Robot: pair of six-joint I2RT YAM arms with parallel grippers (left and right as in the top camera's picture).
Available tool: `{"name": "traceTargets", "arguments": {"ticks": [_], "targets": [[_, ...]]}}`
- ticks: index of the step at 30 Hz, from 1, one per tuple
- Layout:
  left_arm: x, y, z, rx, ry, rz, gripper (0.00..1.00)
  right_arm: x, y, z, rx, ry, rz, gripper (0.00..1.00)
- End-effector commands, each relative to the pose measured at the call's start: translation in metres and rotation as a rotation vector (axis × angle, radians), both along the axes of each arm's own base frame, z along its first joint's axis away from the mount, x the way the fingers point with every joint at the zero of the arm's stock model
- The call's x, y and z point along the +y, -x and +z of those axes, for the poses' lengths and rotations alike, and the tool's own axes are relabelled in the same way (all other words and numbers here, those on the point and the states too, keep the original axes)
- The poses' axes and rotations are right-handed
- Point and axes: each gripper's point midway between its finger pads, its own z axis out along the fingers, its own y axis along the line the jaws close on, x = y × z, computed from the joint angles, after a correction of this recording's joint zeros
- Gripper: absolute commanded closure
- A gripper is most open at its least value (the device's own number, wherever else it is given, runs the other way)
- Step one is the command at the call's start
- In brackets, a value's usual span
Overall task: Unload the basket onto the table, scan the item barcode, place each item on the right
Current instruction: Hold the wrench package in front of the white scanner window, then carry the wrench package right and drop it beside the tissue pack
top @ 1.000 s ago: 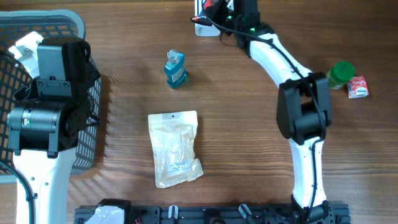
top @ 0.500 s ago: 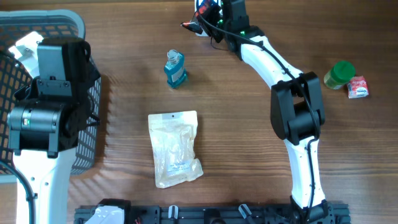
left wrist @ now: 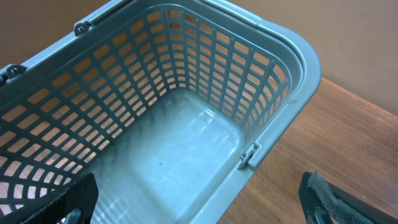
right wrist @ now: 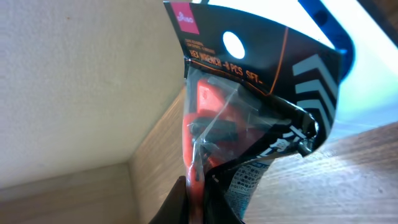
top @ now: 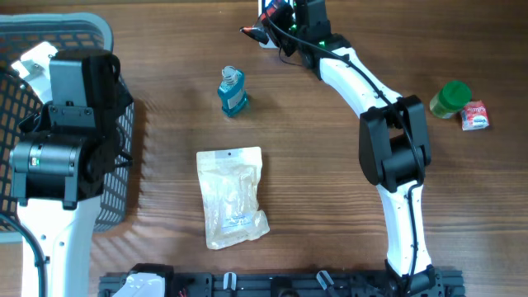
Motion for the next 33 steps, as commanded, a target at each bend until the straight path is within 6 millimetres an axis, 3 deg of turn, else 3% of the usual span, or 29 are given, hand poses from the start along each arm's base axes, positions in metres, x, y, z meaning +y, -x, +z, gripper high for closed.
{"name": "traceTargets", "arguments": {"ticks": [1,4,8,11,13,15,17,20,24,30,31,33], "targets": [[0.003,0.001,-0.001,-0.005,0.006,0.017,0.00,0.001,-0.012,0.018,-0.111,0.047,0.034,0.95],[0.003,0.001,-0.001,-0.005,0.006,0.018,0.00,0.000,-0.010,0.040,-0.167,0.096,0.065,0.95],[0.003,0.001,-0.001,-0.005,0.006,0.018,0.00,-0.037,0.007,0.081,-0.151,0.226,0.012,0.95],[0.003,0.001,-0.001,-0.005,0.006,0.017,0.00,-0.089,0.022,0.109,-0.118,0.382,-0.112,0.95],[0.003,0.001,-0.001,-0.005,0.006,0.017,0.00,-0.140,0.042,0.131,-0.071,0.523,-0.243,0.95],[0.003,0.001,-0.001,-0.005,0.006,0.018,0.00,-0.180,0.060,0.148,-0.037,0.618,-0.322,0.95],[0.003,0.001,-0.001,-0.005,0.006,0.017,0.00,-0.226,0.082,0.158,0.029,0.703,-0.415,0.95],[0.003,0.001,-0.001,-0.005,0.006,0.017,0.00,-0.291,0.112,0.154,0.167,0.787,-0.530,0.95],[0.003,0.001,-0.001,-0.005,0.006,0.018,0.00,-0.362,0.146,0.133,0.359,0.834,-0.615,0.95],[0.003,0.001,-0.001,-0.005,0.006,0.018,0.00,-0.444,0.187,0.107,0.540,0.886,-0.780,0.95],[0.003,0.001,-0.001,-0.005,0.006,0.018,0.00,-0.463,0.195,0.095,0.572,0.901,-0.822,0.96],[0.003,0.001,-0.001,-0.004,0.006,0.018,0.00,-0.478,0.202,0.078,0.602,0.901,-0.846,0.95]]}}
